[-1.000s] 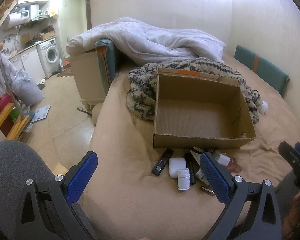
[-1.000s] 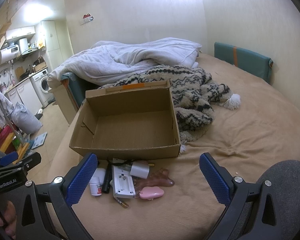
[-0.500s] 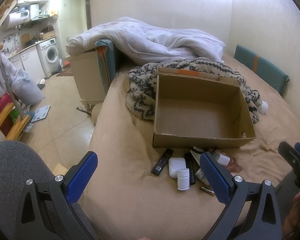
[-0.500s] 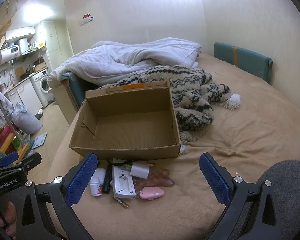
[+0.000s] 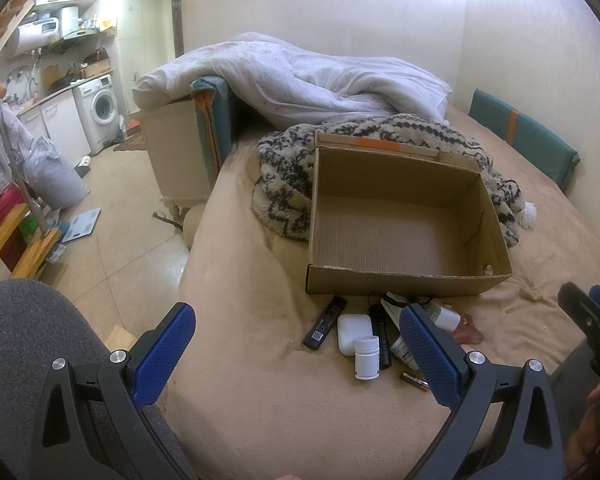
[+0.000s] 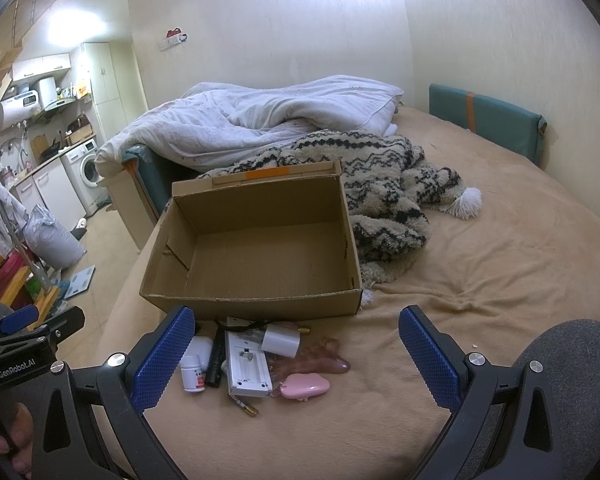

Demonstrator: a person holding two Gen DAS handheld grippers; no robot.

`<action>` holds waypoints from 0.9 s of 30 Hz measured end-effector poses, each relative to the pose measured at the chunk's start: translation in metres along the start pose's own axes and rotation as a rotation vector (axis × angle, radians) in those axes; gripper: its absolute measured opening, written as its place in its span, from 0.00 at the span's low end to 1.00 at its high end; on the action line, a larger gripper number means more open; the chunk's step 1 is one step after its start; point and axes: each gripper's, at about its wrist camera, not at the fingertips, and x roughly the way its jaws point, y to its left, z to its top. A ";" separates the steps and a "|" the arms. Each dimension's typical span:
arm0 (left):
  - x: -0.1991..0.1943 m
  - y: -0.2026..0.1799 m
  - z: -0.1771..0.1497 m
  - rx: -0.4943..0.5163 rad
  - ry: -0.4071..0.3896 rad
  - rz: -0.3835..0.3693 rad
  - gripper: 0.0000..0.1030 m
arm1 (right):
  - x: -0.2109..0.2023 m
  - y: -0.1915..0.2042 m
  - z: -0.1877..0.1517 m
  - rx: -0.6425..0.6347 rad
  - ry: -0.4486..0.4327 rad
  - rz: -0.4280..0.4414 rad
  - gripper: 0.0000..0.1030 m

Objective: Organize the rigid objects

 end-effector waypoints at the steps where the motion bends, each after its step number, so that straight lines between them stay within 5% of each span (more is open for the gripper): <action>1: 0.000 0.000 0.000 0.000 0.000 0.000 0.99 | 0.000 0.001 0.001 -0.001 -0.001 -0.001 1.00; 8: 0.004 0.000 -0.001 0.003 0.020 0.007 0.99 | 0.001 0.000 0.002 0.004 0.012 0.004 1.00; 22: 0.065 -0.002 0.036 0.067 0.210 0.055 0.99 | 0.063 -0.002 0.022 0.031 0.159 0.056 1.00; 27: 0.115 0.001 0.044 0.061 0.399 -0.016 0.99 | 0.095 -0.003 0.030 0.039 0.248 0.093 1.00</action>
